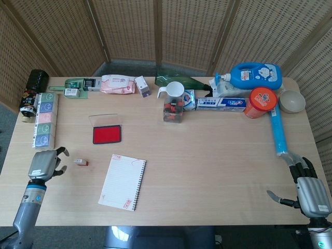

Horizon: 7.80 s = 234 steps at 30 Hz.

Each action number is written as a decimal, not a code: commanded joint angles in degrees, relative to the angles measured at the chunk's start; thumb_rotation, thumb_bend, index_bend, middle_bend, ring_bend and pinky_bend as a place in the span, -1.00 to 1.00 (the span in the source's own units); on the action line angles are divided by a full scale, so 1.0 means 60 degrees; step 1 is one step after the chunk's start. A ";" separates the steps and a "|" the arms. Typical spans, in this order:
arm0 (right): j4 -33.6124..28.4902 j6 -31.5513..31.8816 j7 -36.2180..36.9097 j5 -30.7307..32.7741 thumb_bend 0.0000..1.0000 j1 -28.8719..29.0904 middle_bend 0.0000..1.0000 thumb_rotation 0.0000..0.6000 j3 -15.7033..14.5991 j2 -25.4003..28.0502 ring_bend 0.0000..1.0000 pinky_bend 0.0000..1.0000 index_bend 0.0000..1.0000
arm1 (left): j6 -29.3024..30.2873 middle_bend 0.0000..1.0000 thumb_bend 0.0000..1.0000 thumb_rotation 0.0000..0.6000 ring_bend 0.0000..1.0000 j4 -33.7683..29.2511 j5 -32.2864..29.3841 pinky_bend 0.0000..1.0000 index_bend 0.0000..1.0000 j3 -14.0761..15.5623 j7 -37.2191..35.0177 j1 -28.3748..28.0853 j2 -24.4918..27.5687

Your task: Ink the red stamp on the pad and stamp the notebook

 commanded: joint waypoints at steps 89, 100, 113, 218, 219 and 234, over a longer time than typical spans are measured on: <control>0.0021 -0.0084 0.0788 0.0044 -1.00 -0.0082 -1.00 0.44 -0.0043 0.0478 -1.00 -1.00 -1.00 | -0.0323 1.00 -0.30 1.00 1.00 0.0051 -0.1524 1.00 0.32 -0.0150 0.2016 -0.1043 -0.0987; 0.0013 -0.0142 0.0762 0.0066 -1.00 -0.0064 -1.00 0.44 -0.0053 0.0455 -1.00 -1.00 -1.00 | -0.0865 1.00 -0.29 1.00 1.00 -0.1400 -0.2237 1.00 0.33 -0.0314 0.3964 -0.1997 0.0347; 0.0052 -0.0276 0.0722 0.0164 -1.00 -0.0020 -1.00 0.43 -0.0054 0.0409 -1.00 -1.00 -1.00 | -0.1601 1.00 -0.29 1.00 1.00 -0.1203 -0.2639 1.00 0.33 0.0021 0.5657 -0.3198 0.0745; 0.0347 -0.1083 0.0417 0.0804 -1.00 0.0319 -1.00 0.45 0.0005 0.0023 -1.00 -1.00 -1.00 | -0.1537 1.00 -0.29 1.00 1.00 -0.2960 0.2056 1.00 0.34 0.2992 0.4135 -0.3983 0.1669; 0.0347 -0.1077 0.0419 0.0804 -1.00 0.0317 -1.00 0.44 0.0006 0.0025 -1.00 -1.00 -1.00 | -0.1623 1.00 -0.29 1.00 1.00 -0.3030 0.2103 1.00 0.34 0.3020 0.4178 -0.3989 0.1666; 0.0229 -0.0923 0.0590 0.0694 -1.00 0.0259 -1.00 0.44 0.0004 0.0167 -1.00 -1.00 -1.00 | -0.2413 1.00 -0.30 1.00 1.00 -0.3910 0.2368 1.00 0.34 0.3376 0.6295 -0.3862 0.1129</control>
